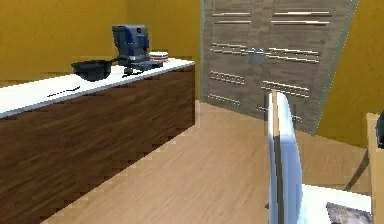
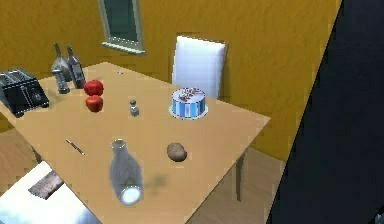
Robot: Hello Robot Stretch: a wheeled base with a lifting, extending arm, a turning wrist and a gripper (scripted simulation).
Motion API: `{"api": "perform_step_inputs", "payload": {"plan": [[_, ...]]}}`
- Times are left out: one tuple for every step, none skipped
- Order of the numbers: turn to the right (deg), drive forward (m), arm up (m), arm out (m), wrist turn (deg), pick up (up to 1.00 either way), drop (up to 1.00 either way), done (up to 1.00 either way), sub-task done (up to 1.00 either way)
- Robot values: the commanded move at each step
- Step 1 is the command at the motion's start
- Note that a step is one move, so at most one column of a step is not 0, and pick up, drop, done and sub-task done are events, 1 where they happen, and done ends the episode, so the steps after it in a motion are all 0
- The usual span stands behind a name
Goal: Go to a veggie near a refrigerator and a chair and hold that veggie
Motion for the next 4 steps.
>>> {"api": "perform_step_inputs", "payload": {"plan": [[0.0,0.00,0.38,0.00,0.0,0.00,0.00,0.00,0.00],[0.0,0.00,0.00,0.34,0.0,0.00,0.00,0.00,0.00],[0.0,0.00,0.00,0.00,45.0,0.00,0.00,0.00,0.00],[0.0,0.00,0.00,0.00,45.0,0.00,0.00,0.00,0.00]]}}
